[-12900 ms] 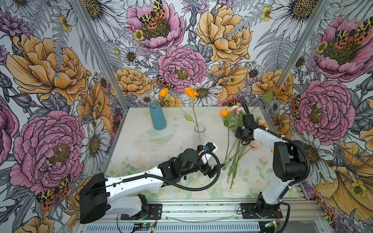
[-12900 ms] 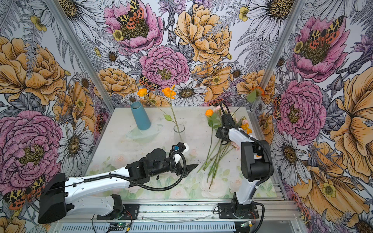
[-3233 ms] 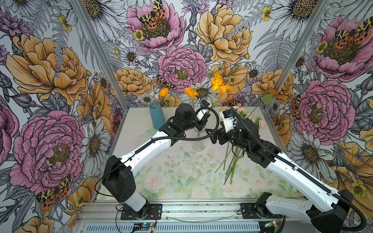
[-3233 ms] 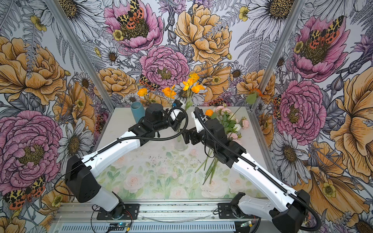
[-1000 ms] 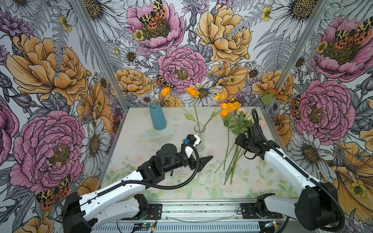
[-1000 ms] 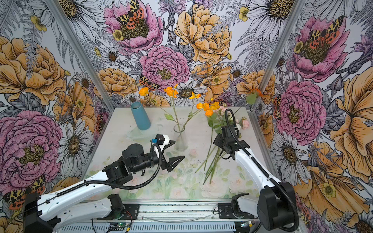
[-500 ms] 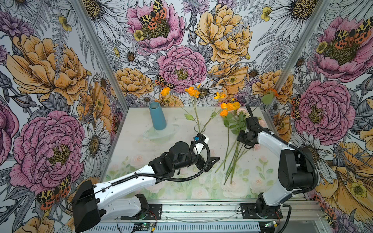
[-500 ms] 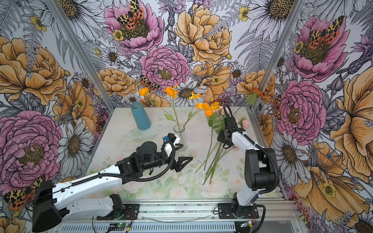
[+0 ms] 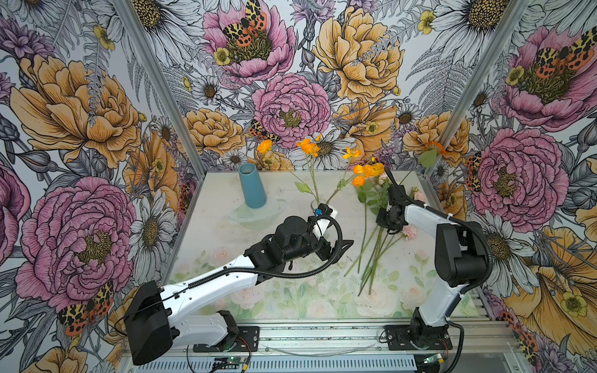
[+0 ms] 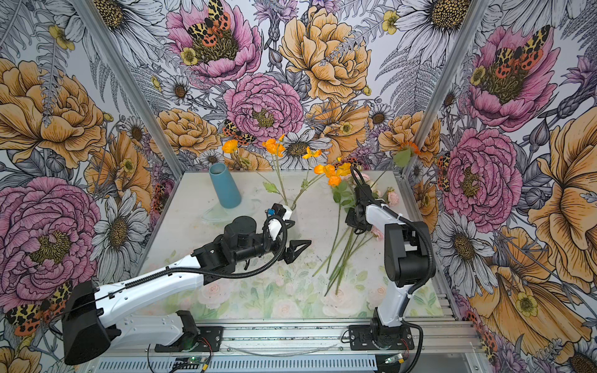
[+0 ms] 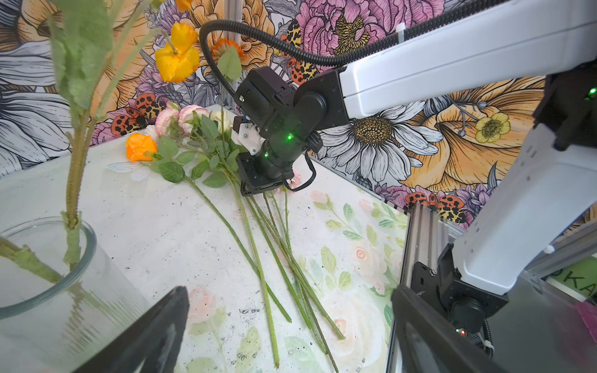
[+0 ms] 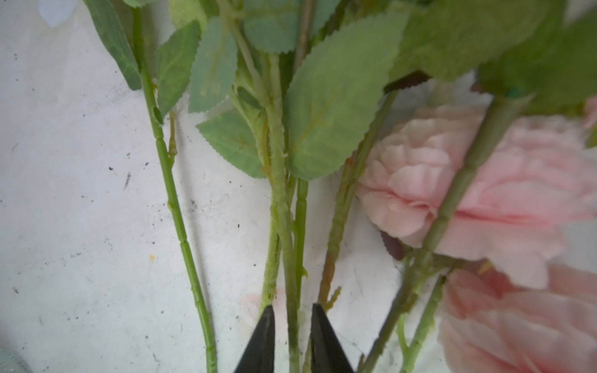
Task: Arrange flowers in a vase
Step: Pick up the flower from the flowers.
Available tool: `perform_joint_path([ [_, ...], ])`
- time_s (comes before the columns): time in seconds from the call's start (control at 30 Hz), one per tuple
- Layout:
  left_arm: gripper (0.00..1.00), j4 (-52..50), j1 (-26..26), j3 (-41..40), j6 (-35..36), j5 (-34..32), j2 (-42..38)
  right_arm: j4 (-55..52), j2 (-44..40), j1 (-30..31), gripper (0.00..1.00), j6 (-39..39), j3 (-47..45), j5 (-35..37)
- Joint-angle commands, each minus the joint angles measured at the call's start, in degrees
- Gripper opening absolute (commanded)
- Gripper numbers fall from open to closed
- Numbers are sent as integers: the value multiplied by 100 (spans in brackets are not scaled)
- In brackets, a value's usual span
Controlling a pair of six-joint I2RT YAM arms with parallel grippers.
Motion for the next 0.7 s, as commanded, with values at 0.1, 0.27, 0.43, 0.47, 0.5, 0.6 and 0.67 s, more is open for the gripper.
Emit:
perform_joint_path([
  [0.1,99,39,137,24,111,116,-49,73,208,1,16,-12,234,143],
  [0.27,99,40,244,-88,99,106,-134,64,134,14,8,-13,205,185],
  [0.43,99,30,315,-115,100,121,-158,64,122,14,0,-38,200,218],
  [0.47,99,31,319,-131,103,113,-176,64,114,14,0,-47,192,209],
  [0.5,99,35,315,-141,91,104,-200,55,76,14,0,-47,199,209],
  [0.6,99,31,326,-173,91,93,-256,55,-196,69,0,-74,125,230],
  [0.67,99,30,328,-186,89,91,-291,55,-501,123,0,-83,46,264],
])
